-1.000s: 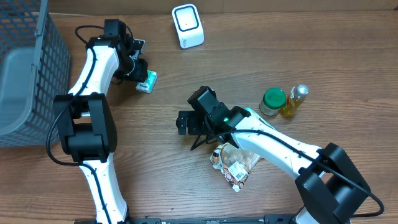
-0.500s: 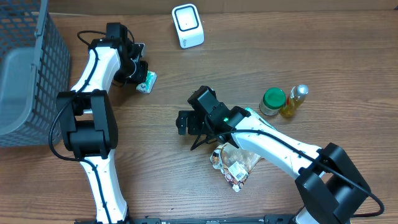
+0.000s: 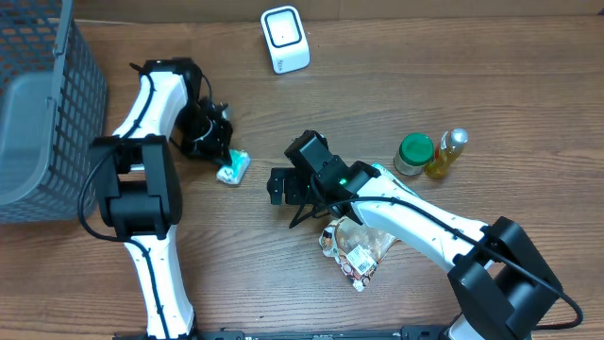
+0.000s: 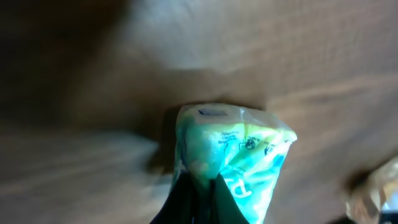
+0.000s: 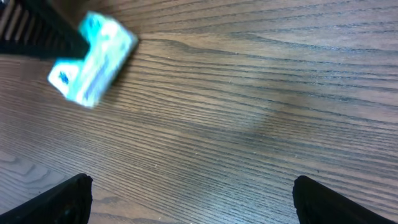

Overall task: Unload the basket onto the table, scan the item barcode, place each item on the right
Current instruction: 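Carry the tissue pack with the left gripper toward the right gripper, then grasp the tissue pack with the right gripper and release the left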

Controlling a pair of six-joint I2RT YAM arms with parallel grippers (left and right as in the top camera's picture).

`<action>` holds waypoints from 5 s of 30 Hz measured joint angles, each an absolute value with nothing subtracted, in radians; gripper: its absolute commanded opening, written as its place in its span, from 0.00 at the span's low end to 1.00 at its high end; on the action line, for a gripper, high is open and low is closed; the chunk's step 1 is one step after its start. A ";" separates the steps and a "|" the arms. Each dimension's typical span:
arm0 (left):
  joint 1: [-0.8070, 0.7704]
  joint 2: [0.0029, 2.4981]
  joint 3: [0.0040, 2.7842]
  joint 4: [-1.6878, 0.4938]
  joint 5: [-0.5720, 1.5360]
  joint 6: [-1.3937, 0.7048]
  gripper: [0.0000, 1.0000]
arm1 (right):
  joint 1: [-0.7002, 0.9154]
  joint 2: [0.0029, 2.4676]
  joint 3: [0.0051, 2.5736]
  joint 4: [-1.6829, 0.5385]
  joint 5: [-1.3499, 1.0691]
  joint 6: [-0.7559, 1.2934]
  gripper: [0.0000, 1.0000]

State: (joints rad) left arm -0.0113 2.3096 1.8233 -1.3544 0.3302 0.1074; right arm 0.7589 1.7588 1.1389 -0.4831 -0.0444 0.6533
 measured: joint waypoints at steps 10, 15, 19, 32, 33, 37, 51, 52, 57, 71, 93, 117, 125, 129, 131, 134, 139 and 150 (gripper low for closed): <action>-0.105 2.311 1.820 -1.414 0.338 0.107 0.05 | 0.759 1.759 1.139 -0.524 -0.022 0.653 1.00; -0.130 2.308 1.816 -1.366 0.342 0.102 0.05 | 0.759 1.759 1.139 -0.524 -0.014 0.652 1.00; -0.130 2.260 1.782 -1.332 0.342 0.081 0.05 | 0.759 1.759 1.139 -0.527 -0.010 0.654 1.00; -0.131 1.745 1.409 -1.123 0.193 -0.084 0.04 | 0.759 1.759 1.139 -0.534 -0.007 0.756 1.00; -0.131 1.731 1.364 -1.092 0.183 -0.102 0.05 | 0.759 1.759 1.139 -0.535 -0.008 0.757 1.00; -0.131 1.722 1.190 -0.943 0.156 -0.160 0.04 | 0.759 1.759 1.139 -0.535 -0.007 0.760 1.00; -0.131 1.722 0.994 -0.746 0.141 -0.321 0.09 | 0.759 1.759 1.139 -0.524 -0.051 0.765 1.00; -0.131 1.722 0.994 -0.746 0.141 -0.324 0.14 | 0.759 1.759 1.139 -0.524 -0.051 0.765 1.00; -0.131 1.722 0.992 -0.743 0.140 -0.338 0.36 | 0.759 1.759 1.139 -0.524 -0.046 0.766 1.00; -0.131 1.722 0.988 -0.744 0.138 -0.327 0.21 | 0.759 1.759 1.139 -0.524 -0.045 0.766 1.00; -0.131 1.721 0.987 -0.743 0.316 -0.232 0.04 | 0.759 1.759 1.139 -0.509 -0.094 0.760 0.34; -0.131 1.721 0.986 -0.728 0.644 -0.100 0.04 | 0.758 1.779 1.135 -0.450 -0.179 0.760 0.43; -0.131 1.721 0.986 -0.728 0.645 -0.097 0.05 | 0.758 1.779 1.124 -0.468 -0.179 0.762 0.46; -0.131 1.721 0.986 -0.728 0.645 -0.097 0.04 | 0.758 1.779 1.123 -0.493 -0.179 0.771 0.46; -0.131 1.721 0.986 -0.728 0.646 -0.097 0.04 | 0.758 1.779 1.123 -0.500 -0.179 0.775 0.45; -0.131 1.721 0.986 -0.728 0.648 -0.097 0.04 | 0.758 1.779 1.123 -0.501 -0.179 0.781 0.46; -0.131 1.721 0.986 -0.728 0.652 -0.097 0.04 | 0.758 1.779 1.123 -0.509 -0.179 0.786 0.46; -0.131 1.721 0.986 -0.724 0.730 -0.062 0.04 | 0.758 1.779 1.123 -0.511 -0.179 0.810 0.40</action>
State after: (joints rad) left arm -0.1310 1.7214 0.9859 -0.7238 0.7296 -0.0624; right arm 0.7582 1.7786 1.1233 -0.5110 -0.1791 0.8097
